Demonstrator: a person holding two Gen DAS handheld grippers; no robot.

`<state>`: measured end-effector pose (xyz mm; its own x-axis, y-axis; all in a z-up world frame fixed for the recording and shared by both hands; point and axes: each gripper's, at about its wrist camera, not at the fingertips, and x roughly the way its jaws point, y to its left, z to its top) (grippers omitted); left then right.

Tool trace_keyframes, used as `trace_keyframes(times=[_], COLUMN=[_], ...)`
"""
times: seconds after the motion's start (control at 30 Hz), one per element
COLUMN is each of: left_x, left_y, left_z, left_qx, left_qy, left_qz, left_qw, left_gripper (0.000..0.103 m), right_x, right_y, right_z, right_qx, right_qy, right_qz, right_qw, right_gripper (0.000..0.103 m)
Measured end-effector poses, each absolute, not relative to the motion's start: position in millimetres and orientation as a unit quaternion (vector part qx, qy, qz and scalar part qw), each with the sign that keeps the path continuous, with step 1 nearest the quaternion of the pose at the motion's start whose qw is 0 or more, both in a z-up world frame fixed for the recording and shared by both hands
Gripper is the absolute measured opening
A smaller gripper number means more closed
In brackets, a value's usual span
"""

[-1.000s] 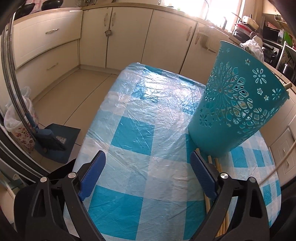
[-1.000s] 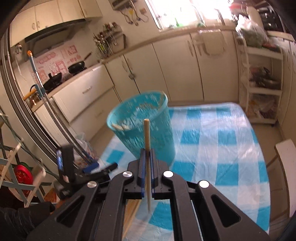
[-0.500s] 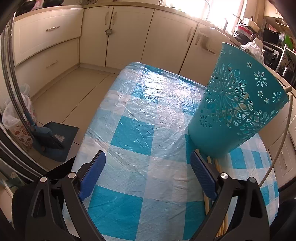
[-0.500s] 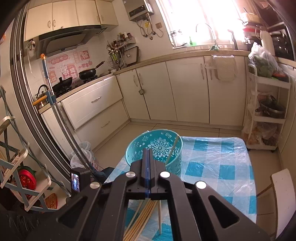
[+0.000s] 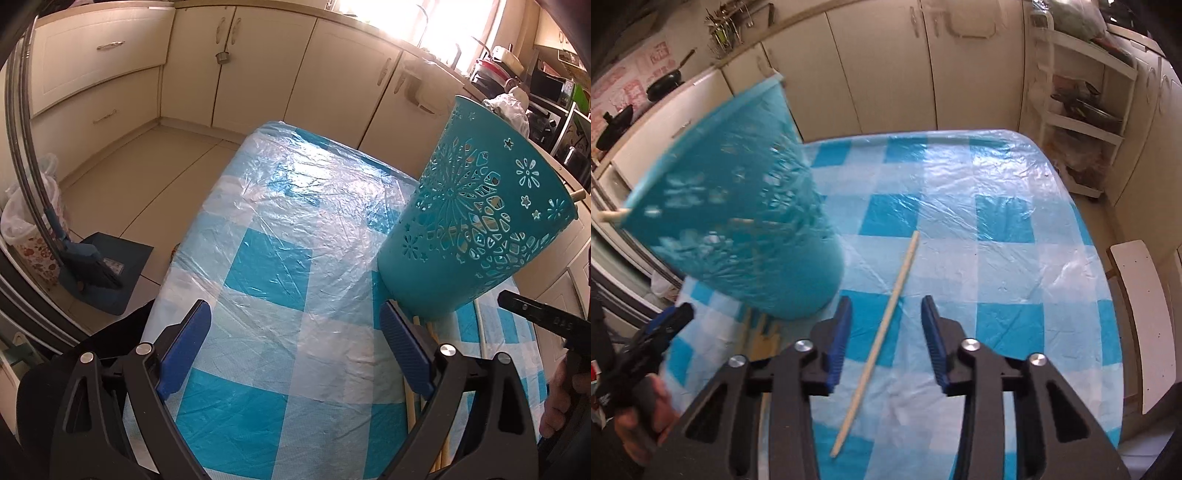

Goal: Organize utensils
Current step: 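Grasp another wooden chopstick with the right gripper, then lift the chopstick over the teal basket and drop it in with the right gripper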

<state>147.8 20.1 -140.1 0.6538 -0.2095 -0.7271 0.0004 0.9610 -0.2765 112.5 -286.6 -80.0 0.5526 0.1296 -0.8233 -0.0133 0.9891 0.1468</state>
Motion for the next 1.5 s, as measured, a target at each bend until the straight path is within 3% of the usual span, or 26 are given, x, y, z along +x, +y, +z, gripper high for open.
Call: trace_keyframes(times=[0.17, 0.2, 0.27, 0.33, 0.43, 0.77, 0.97, 1.2, 1.5], left_x=[148.7, 149.0, 150.0, 150.9, 150.8, 150.7, 151.2, 150.9, 149.5], left_y=[21.1, 21.8, 23.0, 23.7, 22.8, 24.3, 28.9, 38.1, 38.6], left_z=[-140.5, -140.7, -141.4, -141.9, -141.6, -142.1, -142.8, -143.7, -143.9], left_qx=[-0.131, -0.133, -0.136, -0.138, -0.138, -0.143, -0.157, -0.182, -0.181], left_qy=[0.414, 0.415, 0.416, 0.417, 0.417, 0.416, 0.415, 0.408, 0.403], left_qz=[-0.058, -0.058, -0.057, -0.056, -0.055, -0.052, -0.050, -0.049, -0.041], left_qw=[0.899, 0.898, 0.897, 0.897, 0.897, 0.897, 0.895, 0.893, 0.896], left_gripper=[0.089, 0.089, 0.089, 0.089, 0.089, 0.089, 0.089, 0.089, 0.089], right_x=[139.1, 140.9, 136.7, 130.1, 117.4, 77.1, 109.6, 144.9, 110.4], right_y=[-278.5, -273.7, -263.3, -260.8, -276.2, -290.7, -230.6, -228.5, -224.6], right_z=[-100.3, -104.4, -106.0, -104.4, -90.7, 87.1, 117.3, 78.5, 52.2], right_qx=[0.037, 0.022, -0.027, -0.033, 0.013, 0.156, 0.121, 0.107, 0.070], right_qy=[0.486, 0.487, 0.476, 0.475, 0.460, 0.230, 0.119, 0.164, 0.200], right_qz=[0.028, 0.027, 0.024, 0.034, 0.033, 0.109, 0.128, 0.099, 0.110], right_qw=[0.873, 0.873, 0.879, 0.879, 0.887, 0.954, 0.977, 0.976, 0.971], right_gripper=[0.032, 0.030, 0.012, 0.006, 0.006, 0.006, 0.006, 0.006, 0.006])
